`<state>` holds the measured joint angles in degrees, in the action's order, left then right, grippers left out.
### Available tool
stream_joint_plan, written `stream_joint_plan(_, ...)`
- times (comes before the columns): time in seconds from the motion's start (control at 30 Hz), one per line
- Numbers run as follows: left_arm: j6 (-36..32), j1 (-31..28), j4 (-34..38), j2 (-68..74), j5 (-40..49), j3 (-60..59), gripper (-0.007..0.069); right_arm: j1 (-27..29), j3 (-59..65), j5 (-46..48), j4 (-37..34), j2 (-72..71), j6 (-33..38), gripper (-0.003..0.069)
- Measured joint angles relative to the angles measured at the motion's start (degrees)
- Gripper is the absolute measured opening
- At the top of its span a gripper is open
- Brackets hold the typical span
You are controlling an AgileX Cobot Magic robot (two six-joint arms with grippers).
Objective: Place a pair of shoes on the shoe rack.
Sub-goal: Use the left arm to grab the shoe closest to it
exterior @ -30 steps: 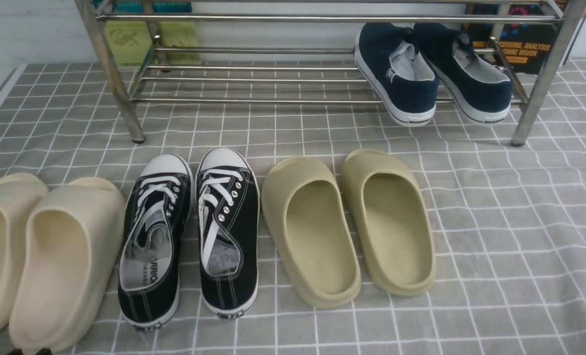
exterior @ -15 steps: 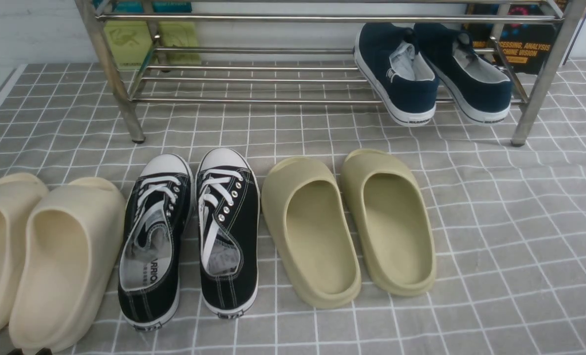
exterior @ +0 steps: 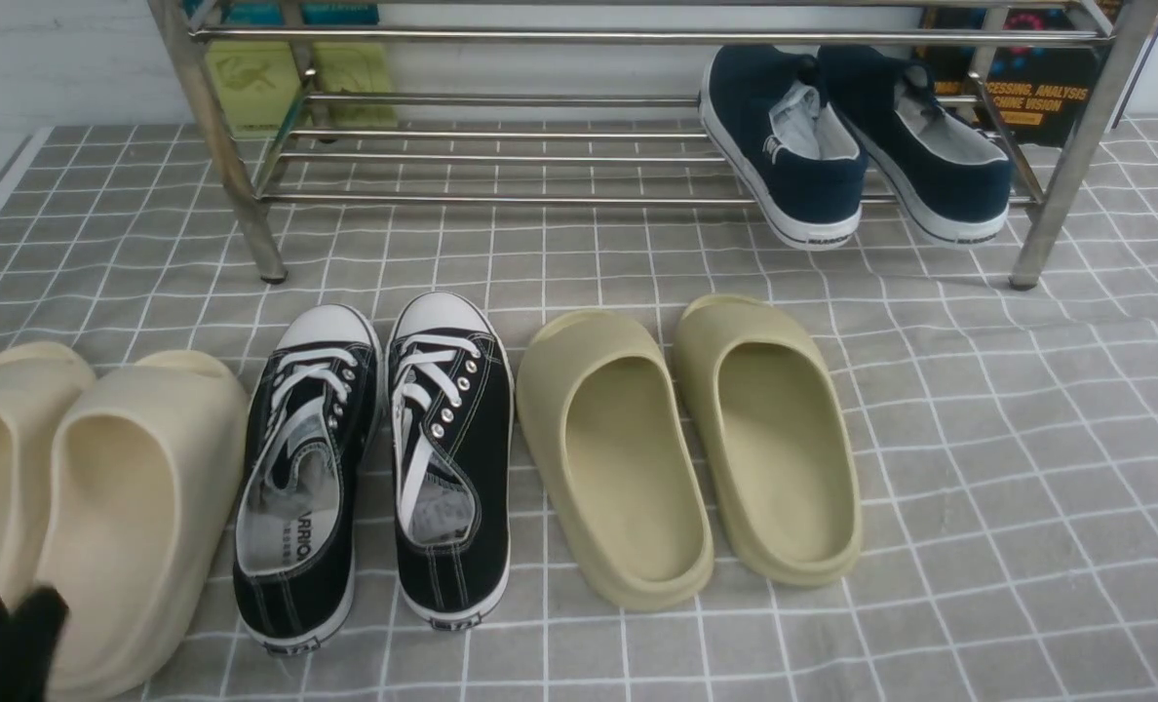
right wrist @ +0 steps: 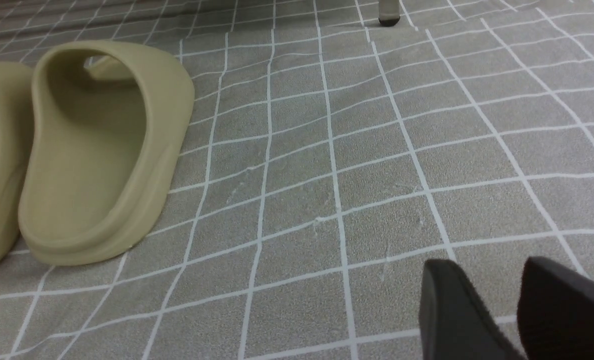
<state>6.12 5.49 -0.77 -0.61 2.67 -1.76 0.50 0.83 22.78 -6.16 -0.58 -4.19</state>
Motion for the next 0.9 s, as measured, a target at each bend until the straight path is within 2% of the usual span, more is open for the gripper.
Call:
stream_joint_plan(0.03, -0.1, 0.0, -0.1, 0.0, -6.4, 0.0, 0.0239, 0.0, 0.0, 0.0, 0.0, 0.0, 0.0, 0.0239)
stream_joint_plan(0.1, -0.1, 0.0, -0.1, 0.0, -10.3, 0.0, 0.0239, 0.0, 0.0, 0.0, 0.0, 0.0, 0.0, 0.0239)
stream_joint_plan(0.27, 2.0, 0.0, -0.1, 0.0, -27.9, 0.0, 0.0237, 0.0, 0.0, 0.0, 0.0, 0.0, 0.0, 0.0239)
stream_joint_plan(0.37, 6.5, 0.0, 0.8, 0.0, -35.9, 0.0, 0.0216, 0.0, 0.0, 0.0, 0.0, 0.0, 0.0, 0.0239)
stream_joint_plan(0.43, 8.3, 0.0, 0.8, 0.0, -37.7, 0.5, 0.0187, 0.0, 0.0, 0.0, 0.0, 0.0, 0.0, 0.0239)
stream_joint_plan(0.47, 9.7, 0.0, 0.8, 0.0, -35.6, 3.2, 0.0113, 0.0, 0.0, 0.0, 0.0, 0.0, 0.0, 0.0239)
stream_joint_plan(0.5, 9.8, 0.0, 0.8, 0.0, -34.4, 4.2, 0.0093, 0.0, 0.0, 0.0, 0.0, 0.0, 0.0, 0.0239)
stream_joint_plan(0.53, 9.7, 0.0, 1.1, 0.0, -26.3, 9.7, -0.0006, 0.0, 0.0, 0.0, 0.0, 0.0, 0.0, 0.0239)
stream_joint_plan(0.57, 9.4, 0.0, 1.1, 0.0, -23.0, 11.9, -0.0014, 0.0, 0.0, 0.0, 0.0, 0.0, 0.0, 0.0239)
stream_joint_plan(0.67, 7.6, 0.0, 1.1, 2.3, -5.0, 23.5, -0.0013, 0.0, 0.0, 0.0, 0.0, 0.0, 0.0, 0.0239)
stream_joint_plan(0.7, 7.6, 0.0, 1.1, 2.7, -3.8, 23.5, -0.0013, 0.0, 0.0, 0.0, 0.0, 0.0, 0.0, 0.0239)
stream_joint_plan(0.73, 6.6, 0.0, 0.8, 7.2, 6.7, 31.1, -0.0013, 0.0, 0.0, 0.0, 0.0, 0.0, 0.0, 0.0239)
stream_joint_plan(0.83, 6.3, 0.0, -0.1, 16.4, 21.4, 39.7, -0.0013, 0.0, 0.0, 0.0, 0.0, 0.0, 0.0, 0.0239)
stream_joint_plan(0.9, 6.3, 0.0, -0.6, 20.4, 25.9, 42.0, -0.0013, 0.0, 0.0, 0.0, 0.0, 0.0, 0.0, 0.0239)
